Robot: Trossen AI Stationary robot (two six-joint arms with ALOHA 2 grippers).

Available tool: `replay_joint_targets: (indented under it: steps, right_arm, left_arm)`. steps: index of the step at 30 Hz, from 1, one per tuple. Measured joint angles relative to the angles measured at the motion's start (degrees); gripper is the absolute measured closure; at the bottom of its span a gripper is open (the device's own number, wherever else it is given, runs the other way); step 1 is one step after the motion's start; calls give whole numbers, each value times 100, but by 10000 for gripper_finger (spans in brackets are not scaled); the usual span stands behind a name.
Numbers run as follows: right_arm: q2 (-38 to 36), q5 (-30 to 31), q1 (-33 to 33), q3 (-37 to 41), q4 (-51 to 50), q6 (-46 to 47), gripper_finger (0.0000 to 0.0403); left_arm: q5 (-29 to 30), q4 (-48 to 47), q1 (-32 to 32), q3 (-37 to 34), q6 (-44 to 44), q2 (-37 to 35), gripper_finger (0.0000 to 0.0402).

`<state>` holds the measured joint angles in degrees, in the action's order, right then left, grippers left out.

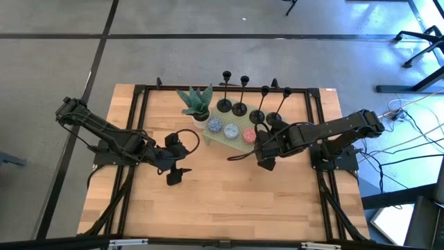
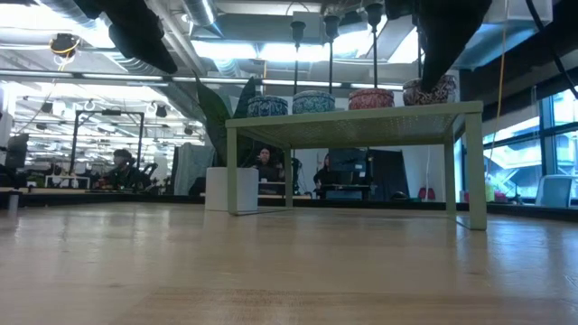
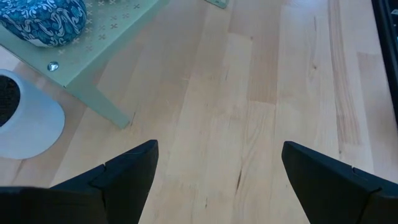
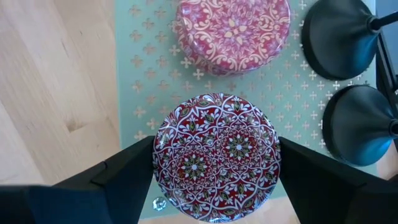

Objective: Stock candles and holders on shelf
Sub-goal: Align the red scented candle with the other scented candles on the shelf

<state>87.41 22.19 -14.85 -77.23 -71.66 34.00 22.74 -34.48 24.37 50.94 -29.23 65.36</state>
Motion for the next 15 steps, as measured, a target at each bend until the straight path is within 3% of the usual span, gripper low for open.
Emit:
replay_joint_targets:
  steps: [15]
  right_arm:
    - [1, -126, 0, 0, -3, 30, 83]
  left_arm:
    - [4, 1, 1, 1, 0, 1, 61]
